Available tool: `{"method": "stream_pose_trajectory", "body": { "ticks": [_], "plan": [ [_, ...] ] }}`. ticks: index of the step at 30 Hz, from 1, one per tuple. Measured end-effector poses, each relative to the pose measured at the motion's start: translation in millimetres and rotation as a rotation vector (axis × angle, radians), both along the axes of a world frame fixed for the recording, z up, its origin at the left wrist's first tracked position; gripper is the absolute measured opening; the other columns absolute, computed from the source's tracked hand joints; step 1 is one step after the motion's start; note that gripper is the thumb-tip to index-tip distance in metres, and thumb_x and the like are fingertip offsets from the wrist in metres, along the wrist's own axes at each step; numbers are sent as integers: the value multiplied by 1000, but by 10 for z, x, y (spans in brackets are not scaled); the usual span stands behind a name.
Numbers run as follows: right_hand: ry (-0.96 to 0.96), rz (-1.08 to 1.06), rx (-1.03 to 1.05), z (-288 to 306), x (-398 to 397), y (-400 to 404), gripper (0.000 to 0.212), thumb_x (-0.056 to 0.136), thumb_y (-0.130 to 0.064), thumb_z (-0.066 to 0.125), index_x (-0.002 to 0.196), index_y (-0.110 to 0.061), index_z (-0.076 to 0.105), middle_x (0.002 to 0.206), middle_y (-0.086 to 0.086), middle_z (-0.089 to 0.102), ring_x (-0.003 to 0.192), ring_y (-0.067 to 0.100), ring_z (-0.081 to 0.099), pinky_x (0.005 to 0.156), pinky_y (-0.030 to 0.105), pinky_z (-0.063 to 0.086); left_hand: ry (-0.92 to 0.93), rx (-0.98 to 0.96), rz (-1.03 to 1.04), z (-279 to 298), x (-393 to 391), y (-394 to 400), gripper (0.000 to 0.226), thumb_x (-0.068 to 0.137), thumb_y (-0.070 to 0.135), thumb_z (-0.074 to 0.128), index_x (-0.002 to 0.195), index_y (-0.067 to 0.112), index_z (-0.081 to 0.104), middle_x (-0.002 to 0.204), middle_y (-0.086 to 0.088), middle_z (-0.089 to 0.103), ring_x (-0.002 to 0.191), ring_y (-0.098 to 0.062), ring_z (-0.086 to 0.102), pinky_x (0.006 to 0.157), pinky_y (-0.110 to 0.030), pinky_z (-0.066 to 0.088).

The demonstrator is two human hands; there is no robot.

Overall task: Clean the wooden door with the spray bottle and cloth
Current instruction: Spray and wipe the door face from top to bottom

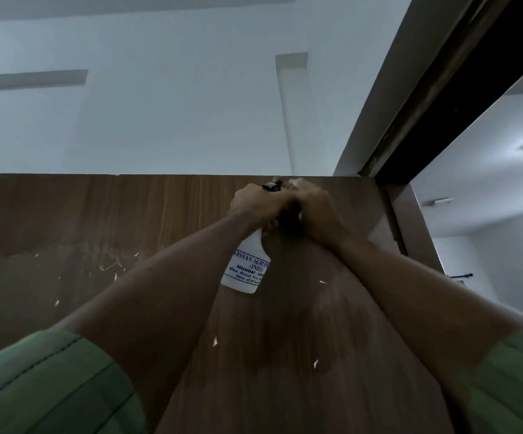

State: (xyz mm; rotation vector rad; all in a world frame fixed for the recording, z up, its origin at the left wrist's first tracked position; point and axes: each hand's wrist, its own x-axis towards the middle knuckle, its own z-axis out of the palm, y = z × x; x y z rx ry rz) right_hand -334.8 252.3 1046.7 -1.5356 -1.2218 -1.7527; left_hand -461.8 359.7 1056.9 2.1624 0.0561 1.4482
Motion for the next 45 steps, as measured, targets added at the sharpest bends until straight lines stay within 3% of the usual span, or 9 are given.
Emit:
{"method": "stream_pose_trajectory", "body": {
  "ticks": [4,8,11,16,22,27,33,39,45],
  "plan": [
    [167,-20,87,258,-29,57,50,96,-33,34,126,-15,70,116,15,66,108,35,61,86,42,52,-18,6,0,37,88,-6,29,93,40,64,94,12,73,75,-1,74,55,-15,66,57,-28,53],
    [3,17,71,-478,217,88,37,99,-12,53,132,-13,67,144,21,57,138,40,50,113,50,44,7,-20,-16,-10,157,-52,25,92,35,65,96,13,74,74,-3,78,58,-16,70,59,-28,58],
    [-52,53,-40,-358,261,-166,49,92,-24,39,126,-13,72,133,20,65,127,41,59,105,49,50,-4,-4,10,-6,170,-108,23,94,35,64,92,13,73,71,-1,74,53,-12,66,51,-24,51],
    [326,122,98,446,160,-472,65,79,11,50,122,-30,76,127,3,73,123,23,63,109,31,47,16,22,26,8,202,-193,29,90,42,68,96,14,73,79,-3,75,54,-14,66,54,-25,54],
    [498,307,40,629,237,-721,73,80,21,44,126,-27,74,131,1,70,127,15,59,107,25,48,118,91,123,-120,311,-361,39,72,51,68,90,17,75,84,-4,78,70,-23,76,73,-39,67],
    [281,215,11,327,382,-473,66,85,12,50,135,-27,68,144,3,62,139,20,51,117,23,32,66,97,130,-63,440,-402,35,85,48,72,101,16,71,89,-5,76,77,-24,76,77,-42,68],
    [-60,53,-40,-481,658,-377,45,88,-1,53,131,-5,67,143,24,58,135,47,52,104,60,46,-24,-7,102,-13,465,-489,35,92,45,68,99,11,73,87,-4,75,73,-19,74,70,-33,63],
    [163,85,176,291,639,-663,51,93,-10,42,138,-18,65,138,14,63,129,34,58,105,39,49,48,9,6,-18,575,-643,29,91,32,68,100,5,77,69,-4,75,48,-13,64,56,-27,58],
    [-32,33,94,-444,961,-646,57,81,17,60,130,-12,69,142,17,61,137,34,53,112,48,45,6,-9,37,12,723,-744,39,91,48,68,107,13,74,95,-5,77,79,-19,75,78,-37,67]
  ]
}}
